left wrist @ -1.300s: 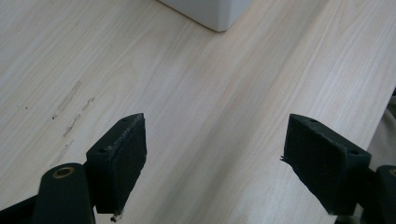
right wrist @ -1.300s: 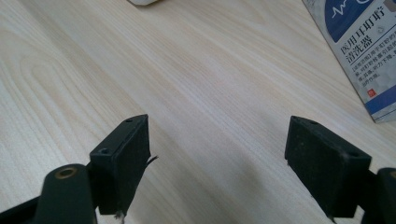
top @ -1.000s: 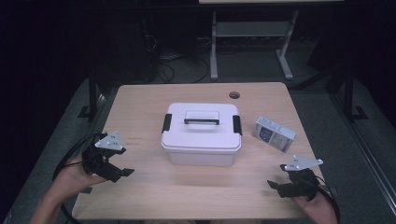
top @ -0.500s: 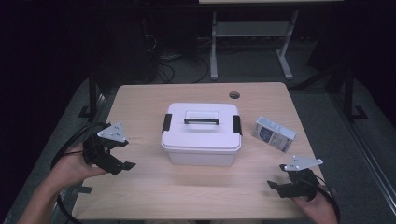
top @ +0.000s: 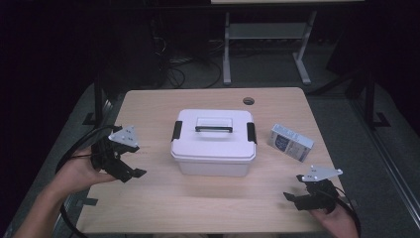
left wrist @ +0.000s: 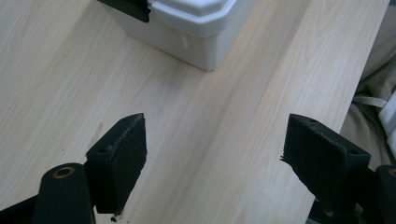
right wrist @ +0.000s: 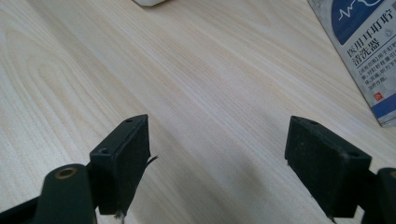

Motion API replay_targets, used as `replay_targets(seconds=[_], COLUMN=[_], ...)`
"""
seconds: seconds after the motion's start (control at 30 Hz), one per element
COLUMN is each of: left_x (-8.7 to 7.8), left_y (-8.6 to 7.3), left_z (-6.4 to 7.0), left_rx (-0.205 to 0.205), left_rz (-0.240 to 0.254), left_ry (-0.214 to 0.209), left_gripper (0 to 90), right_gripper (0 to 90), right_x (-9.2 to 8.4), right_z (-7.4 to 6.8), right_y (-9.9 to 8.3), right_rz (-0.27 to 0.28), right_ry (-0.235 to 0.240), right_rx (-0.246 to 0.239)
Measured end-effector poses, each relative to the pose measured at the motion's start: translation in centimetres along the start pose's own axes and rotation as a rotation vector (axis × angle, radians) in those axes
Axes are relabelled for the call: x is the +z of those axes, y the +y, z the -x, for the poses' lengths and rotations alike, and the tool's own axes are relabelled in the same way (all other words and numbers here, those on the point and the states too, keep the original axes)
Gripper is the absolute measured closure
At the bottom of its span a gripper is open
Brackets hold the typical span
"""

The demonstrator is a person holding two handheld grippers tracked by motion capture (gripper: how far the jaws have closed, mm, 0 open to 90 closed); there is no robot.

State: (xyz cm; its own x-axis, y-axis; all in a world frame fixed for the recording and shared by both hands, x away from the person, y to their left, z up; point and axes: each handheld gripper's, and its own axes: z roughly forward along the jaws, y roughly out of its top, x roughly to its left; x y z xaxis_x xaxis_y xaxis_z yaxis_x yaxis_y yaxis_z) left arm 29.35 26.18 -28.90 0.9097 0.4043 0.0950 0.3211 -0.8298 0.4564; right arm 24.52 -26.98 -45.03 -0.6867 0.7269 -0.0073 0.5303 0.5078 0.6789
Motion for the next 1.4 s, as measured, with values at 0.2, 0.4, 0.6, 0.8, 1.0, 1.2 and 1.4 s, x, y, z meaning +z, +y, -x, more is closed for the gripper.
replay_targets(seconds=[0.2, 0.4, 0.6, 0.8, 1.0, 1.2, 1.4], left_x=[-0.1, 0.0, 0.1, 0.1, 0.3, 0.3, 0.3], left_y=[1.1, 2.3, 3.3, 4.3, 5.4, 6.6, 7.7], left_z=[-0.2, -0.4, -0.7, -0.9, -1.1, -1.4, -1.6], left_rx=[0.017, 0.035, 0.044, 0.057, 0.062, 0.072, 0.090], left_rz=[-0.010, -0.023, -0.029, -0.040, -0.044, -0.044, -0.048], left_ry=[-0.005, -0.016, -0.021, -0.016, -0.020, -0.025, -0.027], left_gripper=[21.0, 21.0, 21.2, 21.7, 22.1, 22.4, 22.5], right_gripper=[21.6, 21.6, 21.6, 21.6, 21.5, 21.5, 21.5], right_x=[0.1, 0.1, 0.1, 0.2, 0.0, 0.1, 0.1], right_z=[-0.1, 0.0, 0.0, 0.0, 0.0, 0.1, 0.1], right_y=[0.0, 0.0, 0.0, 0.0, 0.0, -0.1, -0.1], right_rz=[-0.010, -0.007, -0.008, -0.013, -0.010, -0.013, -0.010], right_ry=[0.005, 0.005, 0.008, 0.013, 0.014, 0.016, 0.019], right_rx=[-0.001, -0.002, -0.006, -0.002, 0.003, 0.001, -0.001])
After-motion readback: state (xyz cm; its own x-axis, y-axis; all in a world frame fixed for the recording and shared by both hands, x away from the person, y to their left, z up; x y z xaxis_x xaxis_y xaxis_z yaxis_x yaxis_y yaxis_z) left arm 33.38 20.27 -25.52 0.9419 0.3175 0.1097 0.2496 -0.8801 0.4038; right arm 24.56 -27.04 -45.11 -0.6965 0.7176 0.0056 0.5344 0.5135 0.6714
